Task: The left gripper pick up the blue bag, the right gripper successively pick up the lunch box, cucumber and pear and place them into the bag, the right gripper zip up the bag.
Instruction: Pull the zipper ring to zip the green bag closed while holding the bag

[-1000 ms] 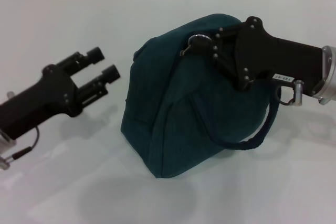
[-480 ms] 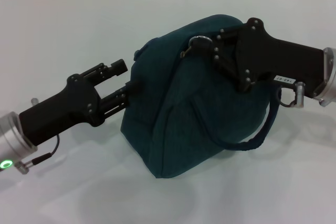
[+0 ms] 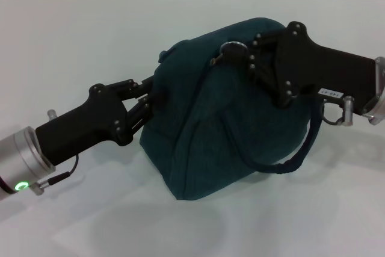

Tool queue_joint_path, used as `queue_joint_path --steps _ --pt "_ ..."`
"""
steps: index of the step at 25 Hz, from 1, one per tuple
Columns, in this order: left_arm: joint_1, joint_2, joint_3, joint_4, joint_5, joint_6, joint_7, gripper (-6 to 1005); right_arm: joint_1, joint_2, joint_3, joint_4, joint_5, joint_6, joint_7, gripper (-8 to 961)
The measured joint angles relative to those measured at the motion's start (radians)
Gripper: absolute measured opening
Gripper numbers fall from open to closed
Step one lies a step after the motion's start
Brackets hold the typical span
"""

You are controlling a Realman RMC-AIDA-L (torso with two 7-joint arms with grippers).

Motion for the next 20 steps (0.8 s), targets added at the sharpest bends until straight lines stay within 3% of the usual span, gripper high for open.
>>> queue_joint_path --steps 13,20 --pt "0.001 0.009 0.003 0.01 0.0 0.003 0.004 49 -0.068 -0.008 0.081 0.004 0.005 -0.04 0.001 13" --pt "0.0 0.017 0.003 0.035 0.0 0.006 0.002 46 -0.106 -0.008 0.138 0.008 0.0 -0.054 0.001 13"
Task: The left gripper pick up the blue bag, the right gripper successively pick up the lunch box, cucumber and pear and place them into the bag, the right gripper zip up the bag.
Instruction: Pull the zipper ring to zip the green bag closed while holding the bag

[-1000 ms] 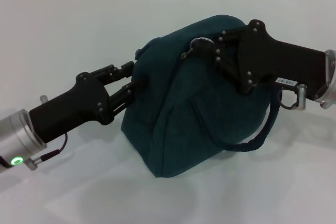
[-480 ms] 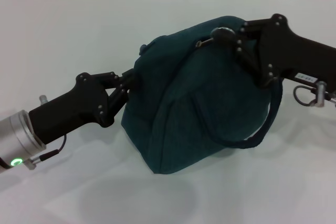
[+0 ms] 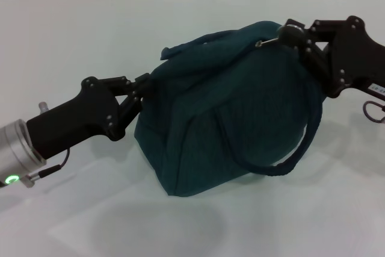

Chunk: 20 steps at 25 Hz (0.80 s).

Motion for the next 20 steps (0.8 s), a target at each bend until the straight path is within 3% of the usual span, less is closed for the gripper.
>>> queue_joint_path --steps 20 --pt "0.0 0.024 -0.006 0.049 0.021 0.001 -0.01 39 -0.047 -0.018 0.105 0.097 -0.004 0.001 -0.031 13"
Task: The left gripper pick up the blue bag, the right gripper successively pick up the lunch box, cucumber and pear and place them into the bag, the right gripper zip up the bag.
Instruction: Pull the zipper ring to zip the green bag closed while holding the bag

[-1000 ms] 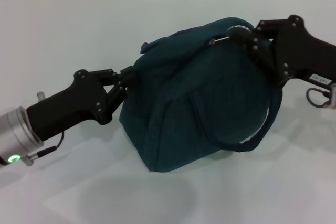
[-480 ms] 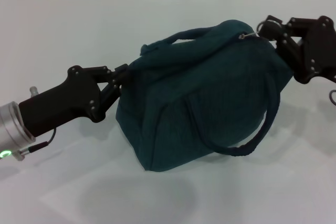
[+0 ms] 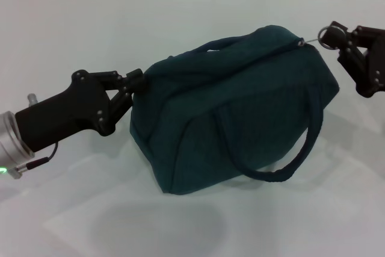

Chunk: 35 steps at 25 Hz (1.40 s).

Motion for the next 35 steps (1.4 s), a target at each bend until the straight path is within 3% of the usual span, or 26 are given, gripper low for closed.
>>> queue_joint_path --steps 16,22,27,33,35 --pt "-0.037 -0.004 -0.01 0.0 -0.009 -0.005 0.001 16 0.0 0.007 0.022 0.04 -0.006 -0.047 -0.035 13" --pt "-0.094 -0.005 0.0 -0.003 0.011 -0.007 -0.06 101 0.034 0.015 0.013 0.044 -0.051 -0.056 -0.028 13" --pt "-0.123 0.007 0.003 0.008 0.047 -0.011 -0.112 172 0.04 0.017 0.008 0.052 -0.052 -0.059 -0.029 13" --pt "-0.154 0.007 0.005 0.04 0.11 -0.056 -0.16 401 0.04 0.018 0.002 0.052 -0.053 -0.062 -0.028 13" --pt "-0.171 0.007 0.006 0.041 0.142 -0.073 -0.183 638 0.037 0.019 -0.001 0.052 -0.053 -0.063 -0.027 13"
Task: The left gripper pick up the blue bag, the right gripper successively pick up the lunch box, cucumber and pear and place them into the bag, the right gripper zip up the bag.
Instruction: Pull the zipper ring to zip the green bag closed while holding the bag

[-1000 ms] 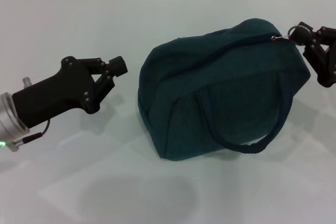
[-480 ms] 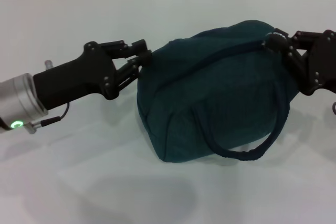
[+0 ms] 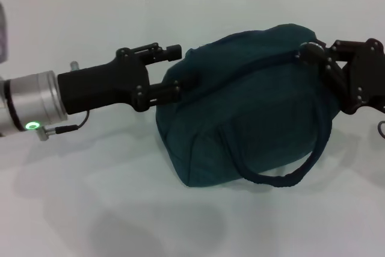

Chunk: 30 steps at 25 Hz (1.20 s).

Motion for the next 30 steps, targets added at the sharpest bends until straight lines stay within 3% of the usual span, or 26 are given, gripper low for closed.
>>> queue_joint_path --steps 8,11,22,27,30 --pt "-0.041 0.0 -0.002 0.031 0.045 -0.008 -0.098 706 -0.008 0.002 -0.002 0.0 0.003 -0.002 0.001 13" --pt "-0.043 -0.011 0.0 0.078 0.069 -0.002 -0.11 731 -0.01 0.002 -0.002 -0.001 0.005 -0.002 0.001 13" --pt "-0.047 -0.004 0.0 0.082 0.097 -0.005 -0.104 354 -0.021 0.002 0.023 0.009 0.02 -0.002 -0.005 13" --pt "-0.047 -0.004 0.0 0.081 0.098 -0.004 -0.103 127 -0.019 0.001 0.023 0.025 0.021 -0.002 -0.007 13" --pt "-0.046 -0.005 0.0 0.081 0.098 -0.003 -0.102 86 -0.018 0.002 0.017 0.026 0.021 -0.005 -0.008 13"
